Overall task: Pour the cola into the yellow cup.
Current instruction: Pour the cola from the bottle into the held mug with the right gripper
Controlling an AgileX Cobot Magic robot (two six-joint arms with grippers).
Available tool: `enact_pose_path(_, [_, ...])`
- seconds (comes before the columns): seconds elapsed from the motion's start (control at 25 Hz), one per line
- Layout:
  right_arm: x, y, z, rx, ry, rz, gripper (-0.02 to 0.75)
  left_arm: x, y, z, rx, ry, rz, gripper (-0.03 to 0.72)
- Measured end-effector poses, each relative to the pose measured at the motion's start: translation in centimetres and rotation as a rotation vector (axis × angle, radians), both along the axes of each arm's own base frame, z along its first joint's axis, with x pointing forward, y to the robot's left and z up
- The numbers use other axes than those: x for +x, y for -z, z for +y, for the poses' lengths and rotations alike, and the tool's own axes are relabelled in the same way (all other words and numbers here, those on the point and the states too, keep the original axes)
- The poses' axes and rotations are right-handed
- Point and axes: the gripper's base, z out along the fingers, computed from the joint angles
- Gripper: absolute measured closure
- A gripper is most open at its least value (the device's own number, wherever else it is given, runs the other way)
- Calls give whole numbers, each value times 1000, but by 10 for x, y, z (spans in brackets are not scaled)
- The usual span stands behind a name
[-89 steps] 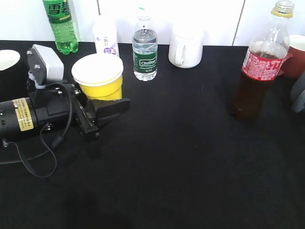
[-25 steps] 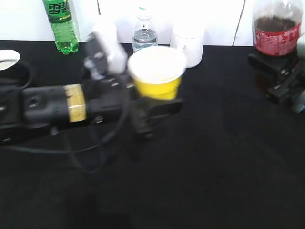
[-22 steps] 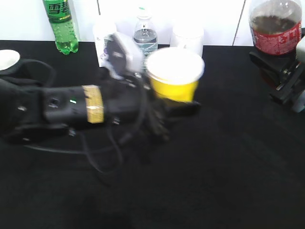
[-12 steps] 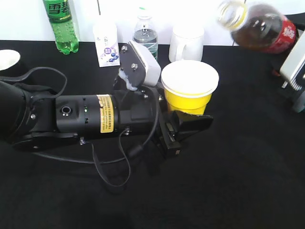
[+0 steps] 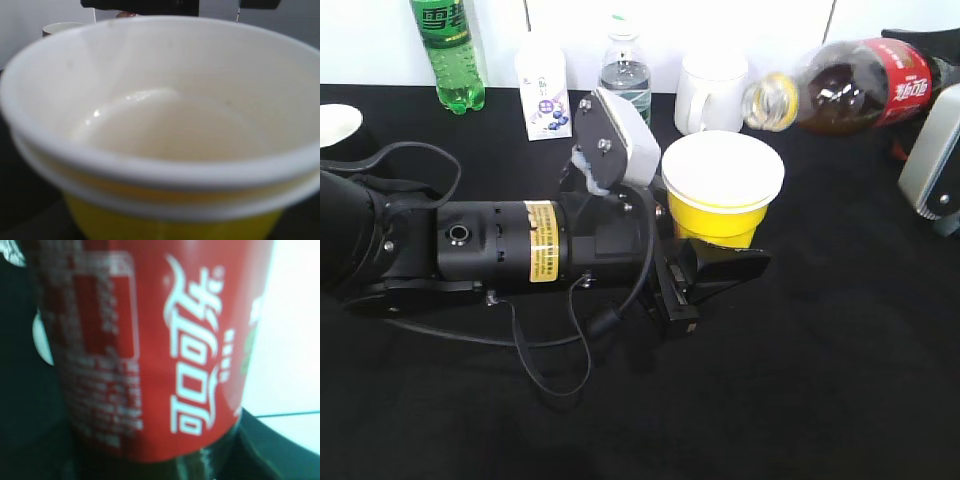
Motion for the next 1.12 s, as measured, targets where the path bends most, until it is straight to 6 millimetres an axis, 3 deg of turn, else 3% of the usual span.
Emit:
enact_pose_path(0.28, [0,-10,3,-18,-33,-104,322,0,0,0,0,0,0,251])
enact_pose_path(1.12, [2,-10,0,-73,0,-139,330,0,0,0,1,1,0,251])
